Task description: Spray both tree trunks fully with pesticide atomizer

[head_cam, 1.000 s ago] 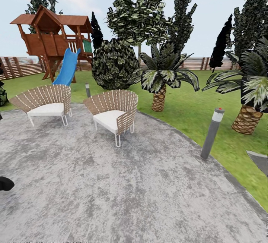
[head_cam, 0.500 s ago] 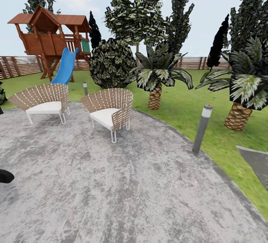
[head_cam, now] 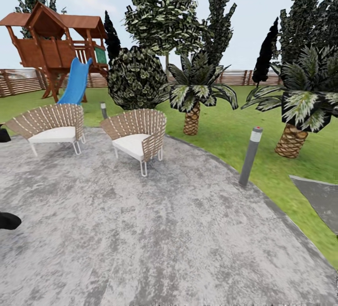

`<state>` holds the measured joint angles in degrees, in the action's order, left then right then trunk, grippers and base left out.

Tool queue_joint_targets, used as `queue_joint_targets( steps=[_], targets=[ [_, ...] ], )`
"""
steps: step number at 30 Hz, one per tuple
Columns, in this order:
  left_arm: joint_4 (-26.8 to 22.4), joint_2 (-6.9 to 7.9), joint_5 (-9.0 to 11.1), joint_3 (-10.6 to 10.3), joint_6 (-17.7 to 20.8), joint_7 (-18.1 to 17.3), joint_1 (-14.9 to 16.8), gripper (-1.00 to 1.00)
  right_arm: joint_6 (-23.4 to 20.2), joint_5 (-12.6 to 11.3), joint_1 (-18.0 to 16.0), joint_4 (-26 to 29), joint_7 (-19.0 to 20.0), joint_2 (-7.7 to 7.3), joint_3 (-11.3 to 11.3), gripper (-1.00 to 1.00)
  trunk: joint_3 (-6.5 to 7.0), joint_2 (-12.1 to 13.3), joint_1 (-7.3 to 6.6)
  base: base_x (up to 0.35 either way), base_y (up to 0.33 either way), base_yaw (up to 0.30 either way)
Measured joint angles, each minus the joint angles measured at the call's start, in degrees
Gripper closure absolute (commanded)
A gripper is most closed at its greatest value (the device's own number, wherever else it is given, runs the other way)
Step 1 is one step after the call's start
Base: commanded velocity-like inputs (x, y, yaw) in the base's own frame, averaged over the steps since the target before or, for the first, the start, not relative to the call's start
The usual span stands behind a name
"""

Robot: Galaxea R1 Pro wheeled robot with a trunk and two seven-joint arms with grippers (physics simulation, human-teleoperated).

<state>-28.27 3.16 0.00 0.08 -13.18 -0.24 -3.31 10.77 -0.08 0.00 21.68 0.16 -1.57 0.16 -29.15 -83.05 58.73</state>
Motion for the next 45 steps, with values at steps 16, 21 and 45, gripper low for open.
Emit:
queue_joint_targets(
  steps=[16, 21, 45],
  targets=[
    [0.14, -0.01, 0.09, 0.0, -1.17, 0.03, 0.01, -1.0, 0.01, 0.0, 0.0, -0.01, 0.0, 0.0, 0.0, -1.0, -0.96, 0.0, -0.01, -0.008, 0.042, -0.252],
    [0.15, -0.04, 0.15, 0.0, -1.45, 0.07, 0.01, -1.0, 0.01, 0.0, 0.0, -0.06, 0.0, 0.06, 0.0, -1.0, -1.27, 0.0, -0.01, 0.0, 0.001, -0.258],
    [0.17, -0.05, 0.08, 0.0, -1.53, 0.01, 0.02, -1.0, 0.02, 0.0, 0.0, -1.13, 0.0, 0.08, 0.0, -1.0, -2.75, -0.01, 0.0, -0.008, -0.238, -0.258]
  ],
)
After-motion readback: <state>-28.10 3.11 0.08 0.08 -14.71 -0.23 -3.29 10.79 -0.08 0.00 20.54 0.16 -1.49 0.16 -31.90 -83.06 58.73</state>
